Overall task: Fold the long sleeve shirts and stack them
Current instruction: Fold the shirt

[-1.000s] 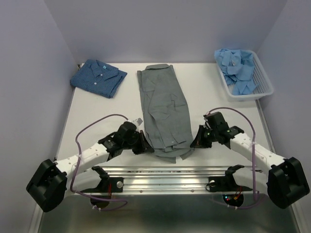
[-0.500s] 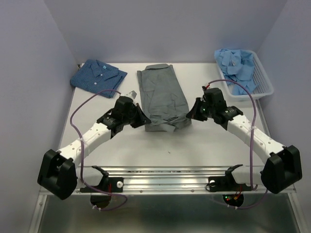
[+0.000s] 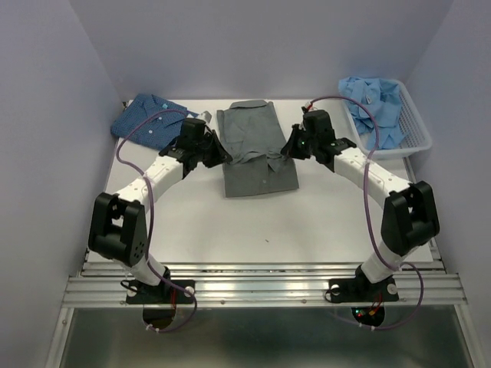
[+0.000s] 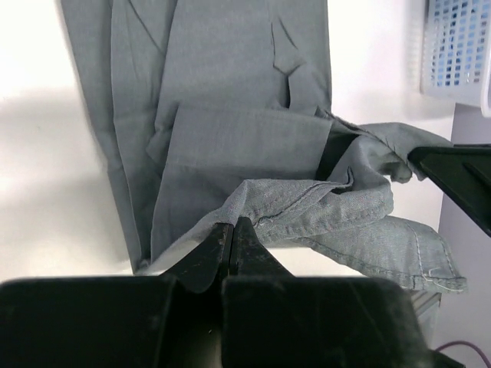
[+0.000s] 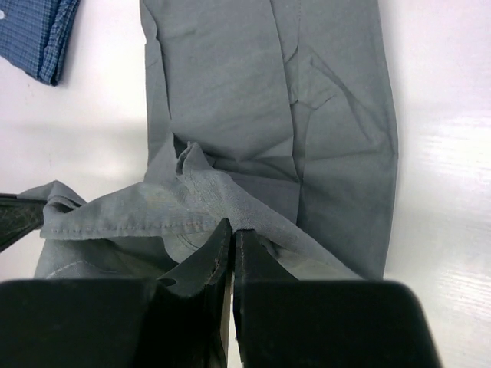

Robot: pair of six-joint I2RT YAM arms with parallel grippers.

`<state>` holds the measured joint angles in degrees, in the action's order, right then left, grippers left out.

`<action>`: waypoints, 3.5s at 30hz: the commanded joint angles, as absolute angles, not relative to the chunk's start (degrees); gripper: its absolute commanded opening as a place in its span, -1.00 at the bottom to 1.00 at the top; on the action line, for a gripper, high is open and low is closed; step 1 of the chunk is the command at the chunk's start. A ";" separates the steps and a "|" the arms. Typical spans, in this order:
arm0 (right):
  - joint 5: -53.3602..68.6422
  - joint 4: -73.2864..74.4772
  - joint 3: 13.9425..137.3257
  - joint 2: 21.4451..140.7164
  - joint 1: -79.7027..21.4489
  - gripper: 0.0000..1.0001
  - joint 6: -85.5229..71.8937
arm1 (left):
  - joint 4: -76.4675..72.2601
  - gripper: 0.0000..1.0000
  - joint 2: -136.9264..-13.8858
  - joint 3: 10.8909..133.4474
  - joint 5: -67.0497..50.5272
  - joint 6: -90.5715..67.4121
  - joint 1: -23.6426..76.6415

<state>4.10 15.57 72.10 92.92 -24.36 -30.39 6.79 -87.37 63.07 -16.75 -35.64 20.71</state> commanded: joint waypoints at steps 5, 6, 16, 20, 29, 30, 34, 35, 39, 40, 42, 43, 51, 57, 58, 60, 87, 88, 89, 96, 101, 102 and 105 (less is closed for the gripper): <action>2.90 9.59 81.82 101.33 -21.88 -0.99 -27.16 | 5.63 -1.00 -96.40 73.73 -16.53 -31.64 18.37; 2.90 9.15 82.26 102.03 -21.88 -0.99 -26.90 | 5.89 -1.00 -97.37 74.61 -16.44 -31.38 18.20; 5.10 5.36 89.20 113.18 -18.72 -0.99 -25.14 | 9.93 -1.00 -109.06 86.39 -14.94 -28.83 16.88; 5.63 5.27 92.54 117.68 -18.72 -0.87 -24.79 | 10.72 -1.00 -112.76 88.77 -14.68 -29.62 16.35; 8.69 4.92 96.33 123.83 -17.67 -0.74 -25.31 | 11.69 -1.00 -116.45 88.43 -11.61 -30.67 16.08; 8.96 4.83 96.33 124.36 -17.67 -0.72 -25.40 | 11.43 -1.00 -116.72 88.42 -11.34 -30.67 16.08; 10.11 4.92 96.42 124.37 -17.67 -0.47 -25.05 | 12.22 -0.82 -118.47 89.73 -10.46 -30.50 16.08; 10.28 4.92 96.50 124.19 -17.67 -0.39 -25.05 | 12.22 -0.54 -118.65 90.00 -10.55 -30.32 16.08; 11.86 5.10 96.24 121.65 -17.67 0.30 -24.35 | 12.13 0.26 -116.99 90.79 -10.64 -29.53 16.08; 12.13 5.18 96.07 120.86 -17.67 0.46 -24.17 | 12.22 0.42 -116.55 90.88 -10.63 -29.36 16.08; 13.09 5.10 94.93 118.22 -17.67 0.65 -23.91 | 12.13 0.57 -114.71 90.62 -10.55 -29.18 16.08; 13.53 5.10 94.40 117.26 -17.67 0.83 -23.91 | 12.13 0.61 -114.00 90.44 -10.55 -29.18 16.08; 17.48 5.45 82.99 104.53 -17.67 1.00 -24.17 | 11.69 0.97 -104.34 85.00 -8.53 -28.48 16.26; 34.60 0.45 73.32 98.88 -17.67 1.00 -28.20 | 10.64 0.97 -97.22 79.20 -8.96 -28.56 16.87; 37.50 -2.34 73.30 98.88 -18.19 1.00 -29.17 | 10.11 0.97 -96.25 78.15 -9.31 -28.65 17.05; 43.82 -7.35 71.28 100.10 -19.06 1.00 -31.80 | 7.32 0.97 -93.53 74.21 -12.37 -28.83 17.75; 47.73 -19.51 94.67 138.95 -19.86 1.00 -39.90 | -2.99 0.97 -108.19 63.55 -21.89 -31.38 23.03; 47.46 -19.51 94.31 139.30 -19.86 1.00 -39.55 | -2.47 0.97 -108.45 63.63 -21.88 -30.68 23.03; 47.29 -19.42 94.05 139.83 -19.34 1.00 -39.29 | -2.11 0.97 -108.89 63.81 -21.80 -30.33 23.11; 45.27 -9.97 97.46 135.98 -18.81 1.00 -32.71 | 1.76 0.97 -105.32 64.86 -21.44 -28.65 23.20; 43.86 -4.31 96.87 124.75 -18.81 1.00 -27.26 | 2.29 0.97 -94.42 63.55 -19.52 -29.35 23.12; 43.42 -3.96 95.29 122.72 -19.33 1.00 -26.72 | 2.20 0.97 -90.48 62.50 -18.12 -29.53 23.12; 41.58 -5.97 87.03 114.89 -21.44 1.00 -25.40 | 2.63 0.97 -83.69 60.56 -15.91 -29.53 23.12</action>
